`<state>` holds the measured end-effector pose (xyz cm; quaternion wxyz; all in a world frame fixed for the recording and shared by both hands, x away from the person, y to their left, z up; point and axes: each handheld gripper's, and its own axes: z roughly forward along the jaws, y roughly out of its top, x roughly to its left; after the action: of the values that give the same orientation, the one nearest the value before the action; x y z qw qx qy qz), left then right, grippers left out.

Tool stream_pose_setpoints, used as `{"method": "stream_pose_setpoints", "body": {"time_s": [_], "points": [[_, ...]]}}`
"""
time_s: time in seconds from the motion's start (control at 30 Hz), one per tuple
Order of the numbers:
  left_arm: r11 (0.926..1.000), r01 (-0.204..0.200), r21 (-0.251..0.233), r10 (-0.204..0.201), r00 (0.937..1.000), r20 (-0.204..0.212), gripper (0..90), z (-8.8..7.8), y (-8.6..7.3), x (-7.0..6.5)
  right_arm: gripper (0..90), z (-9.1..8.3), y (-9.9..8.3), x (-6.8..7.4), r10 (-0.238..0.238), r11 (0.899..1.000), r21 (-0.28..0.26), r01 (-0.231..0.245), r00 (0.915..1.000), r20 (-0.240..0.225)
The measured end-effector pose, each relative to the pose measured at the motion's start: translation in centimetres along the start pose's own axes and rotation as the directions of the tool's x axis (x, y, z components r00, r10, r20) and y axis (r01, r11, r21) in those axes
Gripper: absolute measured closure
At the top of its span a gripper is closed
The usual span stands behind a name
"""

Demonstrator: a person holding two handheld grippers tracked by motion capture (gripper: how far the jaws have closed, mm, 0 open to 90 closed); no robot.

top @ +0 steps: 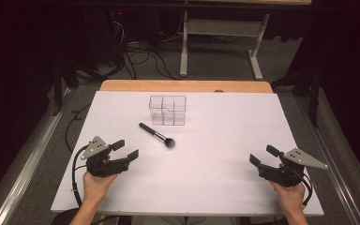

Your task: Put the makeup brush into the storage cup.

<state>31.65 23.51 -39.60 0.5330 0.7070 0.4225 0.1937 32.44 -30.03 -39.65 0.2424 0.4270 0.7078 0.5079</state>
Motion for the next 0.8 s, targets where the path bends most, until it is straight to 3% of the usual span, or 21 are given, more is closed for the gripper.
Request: {"method": "stream_pose_setpoints", "body": {"time_s": [0.8], "points": [[1.0,-0.004,0.004,0.004,0.9999,-0.01,28.2,0.1,0.02,-0.17,22.7,0.12,0.09,0.54,-0.044,0.999,0.006,0.044,0.9983,-0.037]]}}
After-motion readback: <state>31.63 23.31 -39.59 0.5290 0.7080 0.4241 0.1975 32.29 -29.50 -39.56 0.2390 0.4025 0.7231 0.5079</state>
